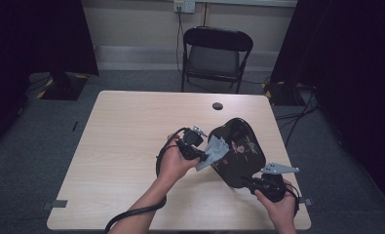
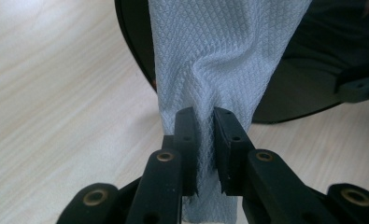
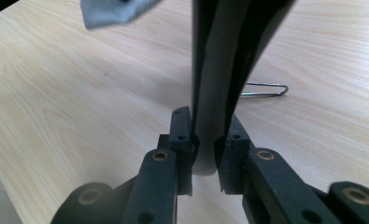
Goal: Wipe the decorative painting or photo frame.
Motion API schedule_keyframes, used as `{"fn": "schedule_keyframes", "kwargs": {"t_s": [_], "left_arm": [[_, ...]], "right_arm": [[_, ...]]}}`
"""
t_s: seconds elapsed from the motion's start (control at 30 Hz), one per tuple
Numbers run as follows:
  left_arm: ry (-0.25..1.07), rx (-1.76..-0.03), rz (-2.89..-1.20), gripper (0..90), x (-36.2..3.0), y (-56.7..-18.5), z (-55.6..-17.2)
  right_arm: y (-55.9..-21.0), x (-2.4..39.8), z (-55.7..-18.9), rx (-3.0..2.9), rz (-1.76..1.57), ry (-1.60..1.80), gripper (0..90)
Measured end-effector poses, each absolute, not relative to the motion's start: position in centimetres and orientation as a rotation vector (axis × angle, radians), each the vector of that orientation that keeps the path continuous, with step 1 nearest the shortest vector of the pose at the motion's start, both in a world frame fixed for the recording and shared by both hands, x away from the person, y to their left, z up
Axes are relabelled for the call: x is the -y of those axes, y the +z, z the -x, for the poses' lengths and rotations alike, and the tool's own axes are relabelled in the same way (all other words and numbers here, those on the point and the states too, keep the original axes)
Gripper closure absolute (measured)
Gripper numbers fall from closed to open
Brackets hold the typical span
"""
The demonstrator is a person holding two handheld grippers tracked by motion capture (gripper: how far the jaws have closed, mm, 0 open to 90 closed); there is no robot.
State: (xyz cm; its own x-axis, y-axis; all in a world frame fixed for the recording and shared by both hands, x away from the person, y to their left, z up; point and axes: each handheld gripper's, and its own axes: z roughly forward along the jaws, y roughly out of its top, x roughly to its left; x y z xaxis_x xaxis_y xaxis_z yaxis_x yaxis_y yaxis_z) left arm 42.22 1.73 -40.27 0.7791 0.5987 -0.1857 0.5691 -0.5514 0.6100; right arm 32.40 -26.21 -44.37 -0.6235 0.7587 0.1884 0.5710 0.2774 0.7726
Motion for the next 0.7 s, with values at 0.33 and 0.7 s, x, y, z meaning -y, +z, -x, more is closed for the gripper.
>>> {"fn": "schedule_keyframes", "kwargs": {"t_s": [0.33, 0.7], "left_arm": [[0.016, -0.909, -2.321, 80.7, -1.7, -43.8, -41.9], [0.007, -0.907, -2.375, 80.7, -1.3, -45.1, -41.5]], "right_arm": [[-44.4, 26.2, -32.4, -2.329, -1.234, 1.261, 78.8], [-44.4, 26.1, -32.3, -2.326, -1.232, 1.261, 78.7]]}}
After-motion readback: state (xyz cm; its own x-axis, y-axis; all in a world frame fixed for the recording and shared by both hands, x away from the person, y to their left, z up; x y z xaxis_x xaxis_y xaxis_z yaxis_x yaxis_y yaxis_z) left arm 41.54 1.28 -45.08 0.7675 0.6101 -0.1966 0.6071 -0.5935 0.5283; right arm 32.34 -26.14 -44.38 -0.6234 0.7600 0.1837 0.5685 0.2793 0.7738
